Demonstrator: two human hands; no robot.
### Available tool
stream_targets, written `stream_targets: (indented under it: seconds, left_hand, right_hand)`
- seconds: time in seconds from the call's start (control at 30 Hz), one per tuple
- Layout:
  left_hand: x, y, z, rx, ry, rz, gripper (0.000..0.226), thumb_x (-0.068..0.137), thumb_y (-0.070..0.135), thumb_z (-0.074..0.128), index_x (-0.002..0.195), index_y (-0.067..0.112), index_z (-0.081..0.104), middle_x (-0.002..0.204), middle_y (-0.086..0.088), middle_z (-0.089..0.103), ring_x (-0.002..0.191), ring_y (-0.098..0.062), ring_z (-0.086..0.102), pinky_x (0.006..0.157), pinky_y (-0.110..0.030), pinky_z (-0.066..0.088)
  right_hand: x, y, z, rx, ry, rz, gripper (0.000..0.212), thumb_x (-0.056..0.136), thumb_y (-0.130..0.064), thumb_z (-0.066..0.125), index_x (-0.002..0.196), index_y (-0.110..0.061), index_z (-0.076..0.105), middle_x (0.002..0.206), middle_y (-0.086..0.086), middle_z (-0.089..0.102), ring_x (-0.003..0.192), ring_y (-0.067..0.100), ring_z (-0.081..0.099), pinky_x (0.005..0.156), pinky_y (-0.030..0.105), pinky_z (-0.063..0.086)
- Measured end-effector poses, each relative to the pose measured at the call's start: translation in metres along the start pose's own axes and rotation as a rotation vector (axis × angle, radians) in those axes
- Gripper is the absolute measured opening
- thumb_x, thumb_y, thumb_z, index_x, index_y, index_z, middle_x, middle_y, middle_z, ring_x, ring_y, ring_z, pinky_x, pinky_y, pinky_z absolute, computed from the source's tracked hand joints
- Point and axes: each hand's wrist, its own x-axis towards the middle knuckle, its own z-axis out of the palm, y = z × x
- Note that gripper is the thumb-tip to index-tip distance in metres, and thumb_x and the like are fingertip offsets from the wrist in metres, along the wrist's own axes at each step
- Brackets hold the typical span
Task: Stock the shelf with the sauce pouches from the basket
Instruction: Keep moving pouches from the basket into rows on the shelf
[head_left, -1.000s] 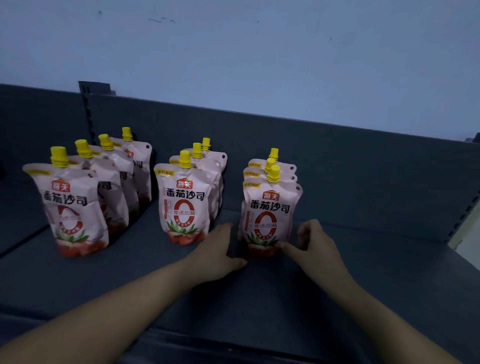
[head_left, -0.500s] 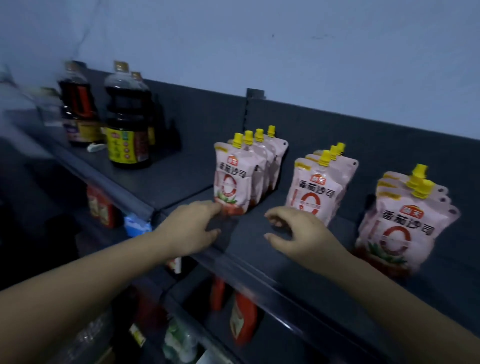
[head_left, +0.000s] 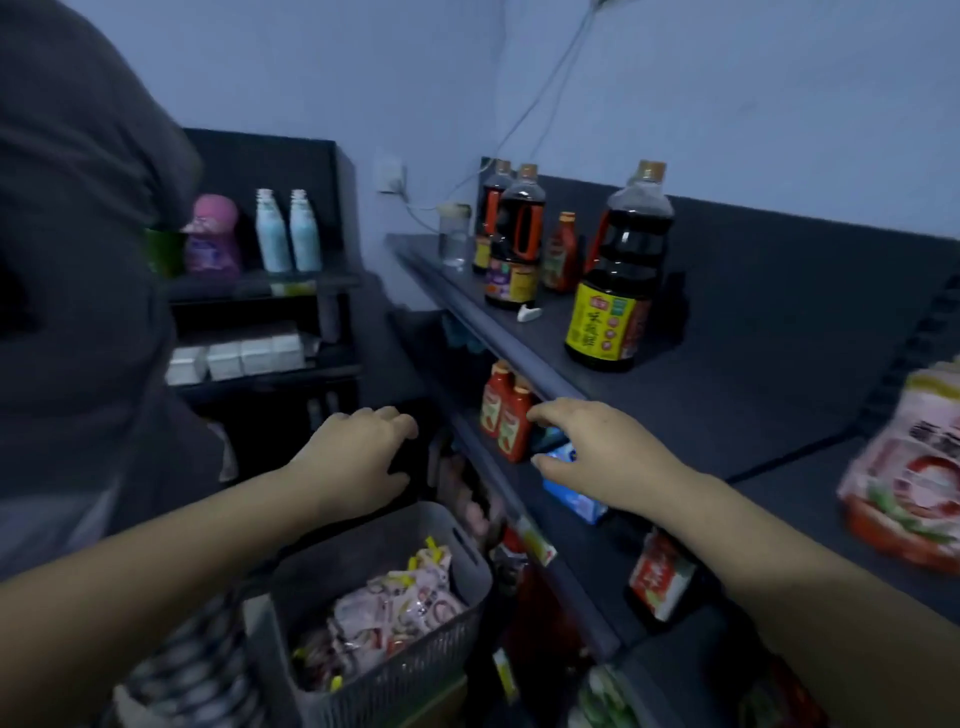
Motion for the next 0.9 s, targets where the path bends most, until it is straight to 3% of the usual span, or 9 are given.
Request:
stream_targets:
  seconds: [0.23, 0.4, 0.63, 0.73, 0.8, 0.9]
  left_hand:
    - [-0.019, -0.081, 0.047, -0.032, -0.121, -0.162, 0.051, 0.088, 0.031, 0.054, 0.135, 0.019, 0.040, 0.133, -0.002, 0.048, 0.119, -0.025, 0.048, 0.092, -0.035, 0.039]
    - [-0.016, -0.114, 0.091, -0.054, -0.197, -0.245, 0.051, 0.087, 0.032, 0.054, 0.134, 0.020, 0.041, 0.133, -0.001, 0.048, 0.120, -0.023, 0.048, 0.090, -0.033, 0.039]
    - [0.018, -0.134, 0.153, -0.059, -0.355, -0.352, 0.048, 0.087, 0.034, 0.055, 0.130, 0.017, 0.044, 0.132, -0.004, 0.048, 0.121, -0.025, 0.047, 0.091, -0.035, 0.039]
    - [0.032, -0.138, 0.179, -0.072, -0.410, -0.408, 0.046, 0.088, 0.031, 0.054, 0.130, 0.015, 0.043, 0.134, -0.004, 0.047, 0.124, -0.025, 0.045, 0.096, -0.036, 0.039]
    - [0.036, -0.138, 0.196, -0.079, -0.449, -0.454, 0.042, 0.088, 0.028, 0.054, 0.126, 0.014, 0.045, 0.130, -0.005, 0.049, 0.120, -0.026, 0.047, 0.093, -0.036, 0.039]
    - [0.035, -0.136, 0.224, -0.107, -0.506, -0.530, 0.041, 0.088, 0.028, 0.053, 0.125, 0.013, 0.045, 0.125, -0.007, 0.050, 0.116, -0.028, 0.049, 0.087, -0.034, 0.038]
  right_hand:
    - [0.087, -0.038, 0.071, -0.002, -0.141, -0.077, 0.045, 0.086, -0.026, 0.057, 0.128, -0.012, 0.051, 0.128, 0.008, 0.056, 0.119, 0.024, 0.051, 0.096, 0.036, 0.042]
    - [0.127, -0.034, 0.123, 0.000, -0.272, -0.117, 0.043, 0.087, -0.026, 0.055, 0.127, -0.012, 0.051, 0.125, 0.006, 0.056, 0.112, 0.024, 0.054, 0.089, 0.038, 0.047]
    - [0.189, -0.009, 0.193, -0.127, -0.451, -0.234, 0.034, 0.089, -0.023, 0.052, 0.120, -0.010, 0.052, 0.120, 0.008, 0.055, 0.108, 0.027, 0.054, 0.085, 0.042, 0.049]
    - [0.217, 0.002, 0.224, -0.133, -0.527, -0.275, 0.032, 0.088, -0.021, 0.051, 0.118, -0.008, 0.053, 0.117, 0.009, 0.055, 0.106, 0.027, 0.054, 0.080, 0.036, 0.048]
    - [0.232, 0.008, 0.245, -0.138, -0.572, -0.294, 0.032, 0.088, -0.021, 0.051, 0.117, -0.008, 0.053, 0.116, 0.009, 0.055, 0.105, 0.028, 0.054, 0.075, 0.033, 0.044]
    - [0.249, 0.013, 0.277, -0.157, -0.646, -0.335, 0.034, 0.089, -0.024, 0.051, 0.117, -0.006, 0.053, 0.120, 0.012, 0.056, 0.108, 0.030, 0.054, 0.078, 0.034, 0.044]
